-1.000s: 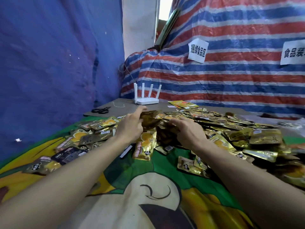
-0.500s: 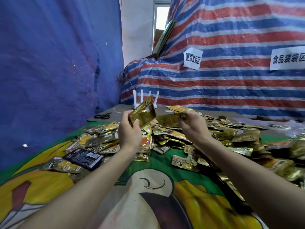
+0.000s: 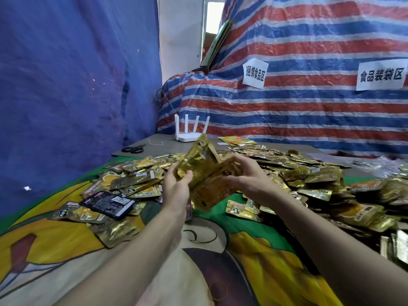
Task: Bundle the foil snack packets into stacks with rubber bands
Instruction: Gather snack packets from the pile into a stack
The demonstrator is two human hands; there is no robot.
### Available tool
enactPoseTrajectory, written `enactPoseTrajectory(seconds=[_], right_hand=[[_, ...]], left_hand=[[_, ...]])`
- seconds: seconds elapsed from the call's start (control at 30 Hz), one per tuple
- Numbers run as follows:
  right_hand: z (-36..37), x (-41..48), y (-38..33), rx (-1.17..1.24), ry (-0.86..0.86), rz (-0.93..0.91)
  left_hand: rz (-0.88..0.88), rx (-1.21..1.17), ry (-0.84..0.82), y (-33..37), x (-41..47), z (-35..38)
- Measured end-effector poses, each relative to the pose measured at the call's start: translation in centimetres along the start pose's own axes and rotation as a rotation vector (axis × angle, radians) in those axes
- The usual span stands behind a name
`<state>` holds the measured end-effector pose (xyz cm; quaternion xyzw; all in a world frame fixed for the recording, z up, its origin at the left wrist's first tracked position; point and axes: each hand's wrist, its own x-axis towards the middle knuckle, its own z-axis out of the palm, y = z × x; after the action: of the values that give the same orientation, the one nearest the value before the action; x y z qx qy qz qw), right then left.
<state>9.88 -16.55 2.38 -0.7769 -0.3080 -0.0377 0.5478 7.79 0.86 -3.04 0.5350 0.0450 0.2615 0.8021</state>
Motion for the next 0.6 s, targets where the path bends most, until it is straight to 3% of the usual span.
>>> enactPoseTrajectory(seconds=[0.1,0.3,0.5,0.6], right_hand=[[0.6,-0.5,0.6,0.169,0.2,-0.045],[3.2,-1.5,2.9,0.564,0.583,0.061],[4.6,-1.3,3.3,0.952,0.629,0.182],[4.5,-1.1,3.4,0.884,0.653,0.211]], left_hand=[[-0.045,-0.01,-0.152,-0.4,-0.6,0.3],[-0.119,-0.085,-0.253,-0.6,-2.0,1.4],[-0.205,-0.254,-0.335,-0.7,-3.3,2.3],[-0.204,-0.188,-0.378,-1.4,-4.1,2.6]])
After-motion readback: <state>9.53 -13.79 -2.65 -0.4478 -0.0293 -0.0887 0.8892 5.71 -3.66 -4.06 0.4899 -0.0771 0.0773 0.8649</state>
